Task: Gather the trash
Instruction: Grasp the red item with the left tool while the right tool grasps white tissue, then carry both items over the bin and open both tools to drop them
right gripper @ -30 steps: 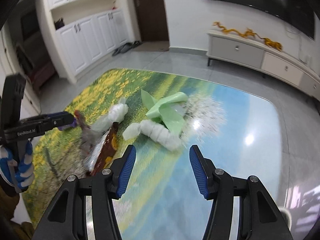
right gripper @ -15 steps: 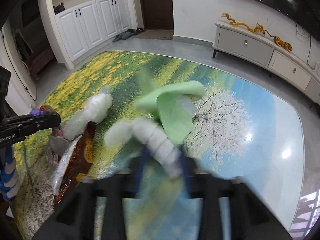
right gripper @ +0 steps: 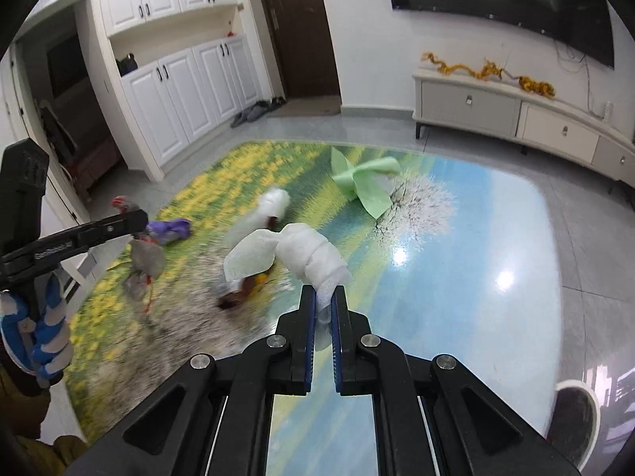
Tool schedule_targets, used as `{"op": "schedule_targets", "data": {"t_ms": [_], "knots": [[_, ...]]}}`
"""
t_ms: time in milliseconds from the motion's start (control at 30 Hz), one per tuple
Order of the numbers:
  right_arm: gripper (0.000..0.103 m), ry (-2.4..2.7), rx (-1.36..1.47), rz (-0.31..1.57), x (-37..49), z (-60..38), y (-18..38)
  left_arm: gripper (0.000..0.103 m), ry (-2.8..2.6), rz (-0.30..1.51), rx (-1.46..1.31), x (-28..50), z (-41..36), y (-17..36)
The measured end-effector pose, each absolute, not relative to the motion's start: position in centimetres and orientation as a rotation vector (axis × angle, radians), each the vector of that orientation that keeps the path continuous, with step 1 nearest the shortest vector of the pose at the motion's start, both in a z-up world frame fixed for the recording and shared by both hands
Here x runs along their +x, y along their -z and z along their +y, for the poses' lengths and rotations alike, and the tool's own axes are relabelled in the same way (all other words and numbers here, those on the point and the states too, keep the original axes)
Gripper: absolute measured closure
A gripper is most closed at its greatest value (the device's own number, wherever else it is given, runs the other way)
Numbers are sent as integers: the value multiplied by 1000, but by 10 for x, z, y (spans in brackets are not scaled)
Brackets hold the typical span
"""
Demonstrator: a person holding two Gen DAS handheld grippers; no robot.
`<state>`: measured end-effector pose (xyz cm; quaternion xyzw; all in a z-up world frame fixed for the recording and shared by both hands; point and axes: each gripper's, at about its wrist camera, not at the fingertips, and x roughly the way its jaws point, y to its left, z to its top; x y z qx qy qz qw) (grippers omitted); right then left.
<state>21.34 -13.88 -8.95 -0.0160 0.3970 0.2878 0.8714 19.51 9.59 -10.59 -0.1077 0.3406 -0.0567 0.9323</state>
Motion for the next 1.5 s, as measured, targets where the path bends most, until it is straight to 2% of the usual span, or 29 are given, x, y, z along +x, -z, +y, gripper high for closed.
{"op": "schedule_targets", "data": {"t_ms": [333, 800, 1167, 1500], "knots": [[96, -554, -29, 700, 132, -173, 28, 93, 132, 553, -31, 123, 39, 59], [96, -476, 30, 590, 57, -220, -8, 93, 167, 403, 112, 54, -17, 19], [96, -416, 100, 528, 36, -273, -16, 93, 215, 371, 206, 48, -73, 7], [96, -286, 186, 540, 45, -343, 9, 93, 296, 430, 309, 77, -143, 21]]}}
